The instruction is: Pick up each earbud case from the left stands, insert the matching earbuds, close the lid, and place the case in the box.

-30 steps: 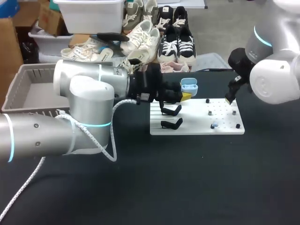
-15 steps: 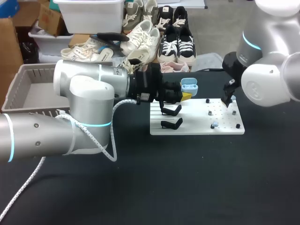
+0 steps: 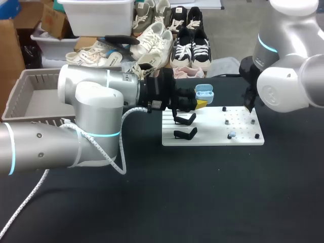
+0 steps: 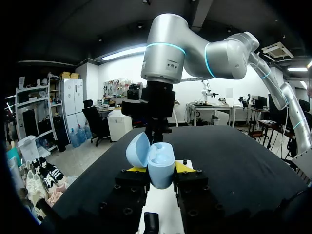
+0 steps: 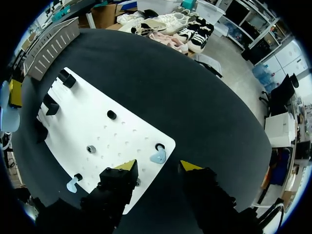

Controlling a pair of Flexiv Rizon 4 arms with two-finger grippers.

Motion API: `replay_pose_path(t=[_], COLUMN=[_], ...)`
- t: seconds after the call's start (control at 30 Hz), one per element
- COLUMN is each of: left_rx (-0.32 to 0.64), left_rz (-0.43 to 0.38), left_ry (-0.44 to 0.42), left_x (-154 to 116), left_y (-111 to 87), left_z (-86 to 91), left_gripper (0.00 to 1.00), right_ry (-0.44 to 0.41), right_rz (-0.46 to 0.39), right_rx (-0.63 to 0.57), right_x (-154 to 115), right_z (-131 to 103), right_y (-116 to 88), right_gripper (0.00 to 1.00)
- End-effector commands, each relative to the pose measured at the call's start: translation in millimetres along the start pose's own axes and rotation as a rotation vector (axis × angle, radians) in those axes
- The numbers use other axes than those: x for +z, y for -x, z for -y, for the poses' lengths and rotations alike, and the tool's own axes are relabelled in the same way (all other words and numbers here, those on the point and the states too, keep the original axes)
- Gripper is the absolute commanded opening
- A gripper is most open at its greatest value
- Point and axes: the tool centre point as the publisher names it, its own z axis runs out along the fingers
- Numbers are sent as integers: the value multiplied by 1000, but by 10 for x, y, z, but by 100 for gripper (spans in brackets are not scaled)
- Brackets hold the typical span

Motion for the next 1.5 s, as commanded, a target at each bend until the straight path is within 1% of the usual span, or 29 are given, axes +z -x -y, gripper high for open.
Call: replay_pose_path(t=[0.03, 0.1, 0.37, 0.67, 0.7, 0.73, 0.9, 1.13, 1.23, 1.5], left_rx=[1, 1, 1, 1, 1, 1, 1, 1, 1, 1], left_rz=[3, 3, 3, 3, 3, 3, 3, 3, 3, 3], left_ry=[5, 5, 5, 5, 5, 5, 5, 5, 5, 5], left_x=[-9, -9, -9, -9, -9, -9, -9, -9, -9, -9], left_y=[-6, -6, -6, -6, -6, -6, -6, -6, -6, -6], left_z=[19, 19, 19, 19, 19, 19, 19, 19, 19, 19], left_gripper=[0, 0, 0, 0, 0, 0, 0, 0, 0, 0], right_ry=[-10, -11, -12, -10, -10, -10, -10, -9, -10, -7], right_rz=[-3, -4, -10, -12, -13, -14, -15, -18, -21, -29], right_rx=[5, 7, 10, 22, 22, 22, 27, 33, 36, 46], right_x=[5, 13, 24, 35, 39, 42, 52, 66, 73, 99], right_z=[-24, -29, -48, -52, -56, -58, -62, -55, -49, -40], right_y=[-13, -12, -1, 22, 27, 29, 38, 55, 52, 50], right_gripper=[49, 46, 46, 40, 37, 36, 33, 33, 30, 31])
